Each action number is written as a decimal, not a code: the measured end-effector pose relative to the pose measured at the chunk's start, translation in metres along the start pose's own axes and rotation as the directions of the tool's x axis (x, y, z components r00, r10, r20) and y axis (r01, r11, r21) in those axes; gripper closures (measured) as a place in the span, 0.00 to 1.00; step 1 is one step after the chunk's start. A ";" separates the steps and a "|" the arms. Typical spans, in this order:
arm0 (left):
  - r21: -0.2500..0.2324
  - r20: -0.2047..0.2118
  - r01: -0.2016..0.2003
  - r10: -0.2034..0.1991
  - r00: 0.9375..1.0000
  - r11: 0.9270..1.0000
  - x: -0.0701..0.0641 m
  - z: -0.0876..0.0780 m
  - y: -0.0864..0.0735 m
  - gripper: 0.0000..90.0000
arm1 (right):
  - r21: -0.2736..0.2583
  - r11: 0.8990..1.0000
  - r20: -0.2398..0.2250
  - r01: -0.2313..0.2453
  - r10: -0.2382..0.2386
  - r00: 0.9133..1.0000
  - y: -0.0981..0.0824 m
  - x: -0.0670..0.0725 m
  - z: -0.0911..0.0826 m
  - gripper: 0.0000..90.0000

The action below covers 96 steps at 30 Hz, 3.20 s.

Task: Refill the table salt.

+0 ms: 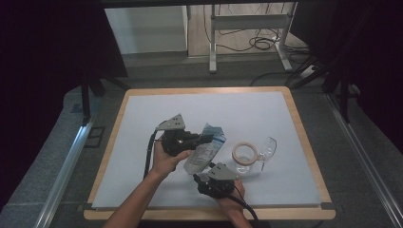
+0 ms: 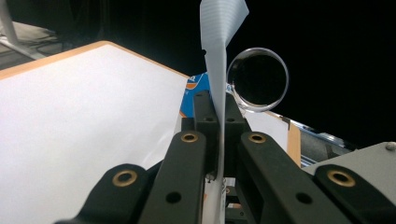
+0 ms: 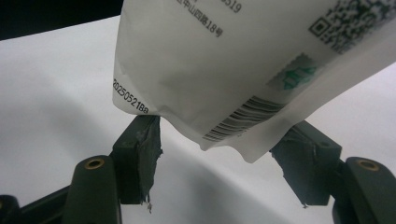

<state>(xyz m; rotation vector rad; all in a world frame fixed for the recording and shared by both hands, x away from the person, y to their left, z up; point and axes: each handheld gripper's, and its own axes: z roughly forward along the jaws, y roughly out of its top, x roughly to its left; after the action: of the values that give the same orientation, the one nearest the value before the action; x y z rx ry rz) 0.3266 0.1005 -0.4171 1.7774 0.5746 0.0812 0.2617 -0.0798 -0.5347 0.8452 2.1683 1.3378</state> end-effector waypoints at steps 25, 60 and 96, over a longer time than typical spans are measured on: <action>0.058 0.014 -0.019 0.019 1.000 0.998 -0.006 0.033 0.009 1.00 | -0.027 0.999 0.012 -0.032 0.032 0.999 -0.004 -0.001 -0.011 0.40; 0.083 0.006 -0.014 0.014 1.000 0.996 -0.007 0.048 0.011 1.00 | -0.036 0.998 0.015 -0.047 0.048 0.999 -0.007 0.002 -0.011 0.42; 0.056 0.021 -0.026 0.025 0.999 0.998 -0.017 0.043 0.022 1.00 | -0.042 0.999 0.109 -0.019 0.024 0.994 0.001 0.000 -0.001 0.45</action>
<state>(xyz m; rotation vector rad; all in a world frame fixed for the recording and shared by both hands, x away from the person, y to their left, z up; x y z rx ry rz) 0.3338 0.0518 -0.4054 1.8380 0.5442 0.0650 0.2619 -0.0803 -0.5332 0.9065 2.0467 1.3106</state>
